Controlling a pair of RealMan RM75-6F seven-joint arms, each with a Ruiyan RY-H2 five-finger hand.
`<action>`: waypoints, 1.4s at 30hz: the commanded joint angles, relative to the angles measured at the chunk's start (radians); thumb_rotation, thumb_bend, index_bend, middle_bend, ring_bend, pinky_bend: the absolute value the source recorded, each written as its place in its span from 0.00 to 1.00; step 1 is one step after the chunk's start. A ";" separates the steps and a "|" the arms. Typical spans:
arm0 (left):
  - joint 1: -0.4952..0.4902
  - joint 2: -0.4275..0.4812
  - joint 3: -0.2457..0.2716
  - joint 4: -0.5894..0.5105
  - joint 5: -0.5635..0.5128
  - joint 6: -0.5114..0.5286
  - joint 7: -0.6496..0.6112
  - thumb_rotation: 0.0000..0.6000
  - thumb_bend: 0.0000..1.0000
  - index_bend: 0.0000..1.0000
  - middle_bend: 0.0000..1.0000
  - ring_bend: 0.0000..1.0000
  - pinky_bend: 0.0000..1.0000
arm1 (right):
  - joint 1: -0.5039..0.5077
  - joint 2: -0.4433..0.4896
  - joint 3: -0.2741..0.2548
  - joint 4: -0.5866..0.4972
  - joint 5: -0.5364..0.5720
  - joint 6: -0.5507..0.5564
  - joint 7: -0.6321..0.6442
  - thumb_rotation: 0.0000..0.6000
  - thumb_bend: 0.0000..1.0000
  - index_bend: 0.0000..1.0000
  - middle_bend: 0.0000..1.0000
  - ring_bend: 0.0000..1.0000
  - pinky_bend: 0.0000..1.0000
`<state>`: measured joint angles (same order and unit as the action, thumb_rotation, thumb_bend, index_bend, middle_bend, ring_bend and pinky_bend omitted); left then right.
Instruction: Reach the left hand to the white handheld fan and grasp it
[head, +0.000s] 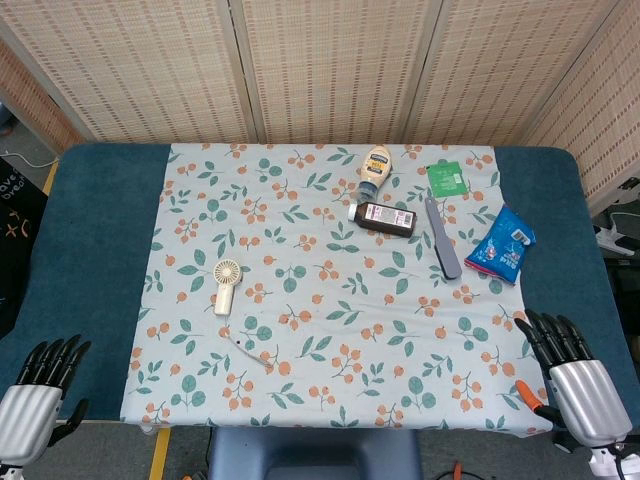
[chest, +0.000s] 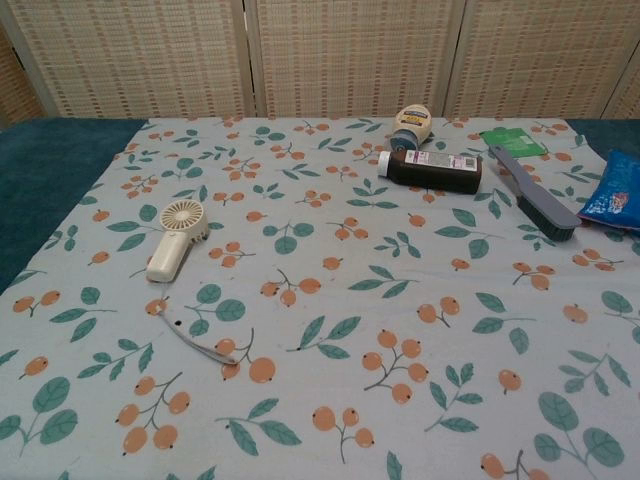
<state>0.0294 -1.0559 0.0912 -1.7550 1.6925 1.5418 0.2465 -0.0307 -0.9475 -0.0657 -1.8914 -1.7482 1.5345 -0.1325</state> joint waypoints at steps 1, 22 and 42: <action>-0.014 -0.011 -0.006 0.007 -0.012 -0.026 0.005 1.00 0.39 0.00 0.00 0.00 0.05 | -0.001 0.000 0.004 0.001 0.005 0.005 -0.001 1.00 0.21 0.00 0.00 0.00 0.00; -0.321 -0.385 -0.174 0.336 -0.155 -0.389 -0.019 1.00 0.78 0.00 0.87 0.71 0.95 | 0.048 -0.097 0.078 0.074 0.191 -0.084 -0.096 1.00 0.21 0.00 0.00 0.00 0.00; -0.472 -0.556 -0.202 0.548 -0.245 -0.502 0.015 1.00 0.84 0.00 0.92 0.75 0.98 | 0.073 -0.131 0.095 0.104 0.265 -0.111 -0.139 1.00 0.21 0.00 0.00 0.00 0.00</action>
<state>-0.4351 -1.6036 -0.1126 -1.2177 1.4545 1.0473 0.2587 0.0426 -1.0791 0.0294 -1.7871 -1.4833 1.4230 -0.2718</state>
